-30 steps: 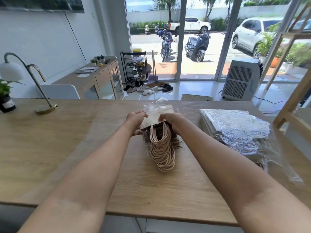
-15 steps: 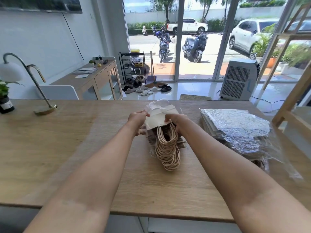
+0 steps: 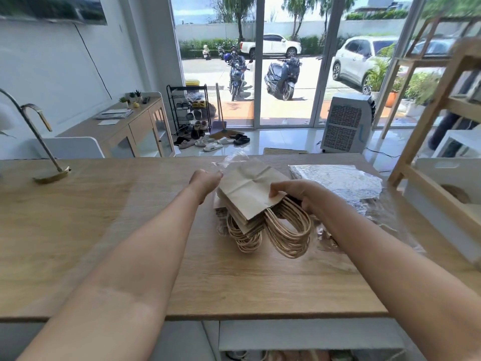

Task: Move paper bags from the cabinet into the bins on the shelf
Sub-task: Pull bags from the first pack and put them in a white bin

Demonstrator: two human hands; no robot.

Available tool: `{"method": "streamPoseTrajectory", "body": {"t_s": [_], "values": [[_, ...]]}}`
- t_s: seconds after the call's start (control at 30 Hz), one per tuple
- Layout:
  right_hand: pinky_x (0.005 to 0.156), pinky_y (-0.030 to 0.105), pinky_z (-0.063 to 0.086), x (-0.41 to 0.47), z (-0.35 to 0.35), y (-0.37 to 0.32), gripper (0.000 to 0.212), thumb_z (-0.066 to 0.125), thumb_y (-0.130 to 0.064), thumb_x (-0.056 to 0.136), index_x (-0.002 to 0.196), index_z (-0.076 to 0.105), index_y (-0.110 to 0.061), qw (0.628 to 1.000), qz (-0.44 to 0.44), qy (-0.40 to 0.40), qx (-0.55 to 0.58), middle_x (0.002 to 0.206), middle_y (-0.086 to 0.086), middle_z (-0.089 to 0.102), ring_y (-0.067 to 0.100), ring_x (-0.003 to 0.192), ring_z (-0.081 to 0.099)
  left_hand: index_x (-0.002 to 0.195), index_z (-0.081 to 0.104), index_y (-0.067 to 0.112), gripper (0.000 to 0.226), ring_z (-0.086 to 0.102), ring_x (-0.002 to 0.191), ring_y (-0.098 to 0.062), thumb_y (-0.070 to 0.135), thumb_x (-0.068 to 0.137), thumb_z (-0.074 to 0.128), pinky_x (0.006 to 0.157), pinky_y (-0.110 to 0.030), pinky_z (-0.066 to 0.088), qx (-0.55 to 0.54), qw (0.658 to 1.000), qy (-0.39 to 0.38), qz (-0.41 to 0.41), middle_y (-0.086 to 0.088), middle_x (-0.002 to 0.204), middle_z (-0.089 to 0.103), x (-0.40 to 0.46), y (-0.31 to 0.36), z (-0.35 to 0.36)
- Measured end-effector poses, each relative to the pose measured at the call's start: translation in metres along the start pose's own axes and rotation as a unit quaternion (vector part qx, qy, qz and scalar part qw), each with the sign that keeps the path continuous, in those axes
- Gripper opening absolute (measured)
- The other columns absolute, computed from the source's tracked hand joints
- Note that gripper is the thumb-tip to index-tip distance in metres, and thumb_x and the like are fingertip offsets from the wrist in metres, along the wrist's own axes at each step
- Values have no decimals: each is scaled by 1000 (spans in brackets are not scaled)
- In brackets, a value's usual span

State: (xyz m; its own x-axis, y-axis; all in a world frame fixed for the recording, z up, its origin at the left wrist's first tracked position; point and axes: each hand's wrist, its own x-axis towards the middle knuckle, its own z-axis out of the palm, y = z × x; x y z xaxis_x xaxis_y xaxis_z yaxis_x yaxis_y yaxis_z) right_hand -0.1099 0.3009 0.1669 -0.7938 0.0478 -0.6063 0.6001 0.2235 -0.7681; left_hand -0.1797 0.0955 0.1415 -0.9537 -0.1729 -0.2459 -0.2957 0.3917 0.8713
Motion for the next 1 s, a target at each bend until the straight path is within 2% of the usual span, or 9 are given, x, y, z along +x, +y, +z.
{"method": "streamPoseTrajectory", "body": {"t_s": [0.07,0.2,0.3,0.4,0.57,0.7,0.8,0.9,1.0], "values": [[48,31,57,-11,-12,7,29,61,-10,82,104,48,4,999,-15,6,-36,72,18,59,26,50,61,117,50,9,45,49,117,-27,40,88,62,92,-34,41,65,996,4,54,-8,116,51,-10,3,0],[78,46,59,-33,-37,19,47,76,-15,70,110,56,-2,984,-93,66,-137,87,18,68,31,68,67,146,28,18,110,36,135,-31,42,58,88,111,-44,36,188,969,-45,151,-11,149,32,-32,15,-2],[74,41,60,-55,-51,34,52,77,-12,70,116,56,-7,972,-145,58,-174,100,17,69,30,76,68,149,18,35,126,21,143,-29,39,48,92,116,-47,25,295,921,-57,248,-5,157,20,-62,26,-4],[67,29,56,-77,-59,51,51,77,-15,73,116,52,-23,954,-188,40,-232,103,7,62,22,82,64,151,14,37,128,16,145,-25,38,50,92,118,-46,20,352,886,-78,291,0,158,16,-98,33,0],[89,31,51,-101,-55,85,65,75,-13,77,136,47,-14,907,-260,15,-330,119,6,57,20,99,57,150,23,34,116,26,141,-22,37,55,91,114,-36,25,451,835,-116,292,1,154,27,-151,24,19],[76,32,52,-107,-49,105,49,76,-18,74,117,53,-14,857,-318,4,-405,107,7,59,24,94,59,142,42,31,95,48,124,-18,32,59,89,104,-29,40,475,831,-165,240,3,135,52,-168,8,30],[78,34,51,-104,-46,113,50,76,-23,71,113,51,-15,819,-338,11,-463,103,7,62,26,92,60,120,62,22,63,58,110,-20,29,62,86,92,-32,50,489,825,-171,226,-1,116,64,-177,-2,36],[77,33,49,-103,-45,117,53,75,-25,69,115,48,-17,794,-366,26,-485,101,7,62,25,89,58,106,67,13,46,61,101,-22,26,66,84,80,-29,50,509,815,-143,237,-5,107,66,-182,-7,41],[75,32,43,-101,-46,118,61,75,-27,70,121,43,-18,773,-374,40,-511,96,1,55,23,86,52,103,64,13,42,59,104,-24,30,68,81,83,-31,51,528,798,-110,267,-5,110,63,-182,-13,44]]}}
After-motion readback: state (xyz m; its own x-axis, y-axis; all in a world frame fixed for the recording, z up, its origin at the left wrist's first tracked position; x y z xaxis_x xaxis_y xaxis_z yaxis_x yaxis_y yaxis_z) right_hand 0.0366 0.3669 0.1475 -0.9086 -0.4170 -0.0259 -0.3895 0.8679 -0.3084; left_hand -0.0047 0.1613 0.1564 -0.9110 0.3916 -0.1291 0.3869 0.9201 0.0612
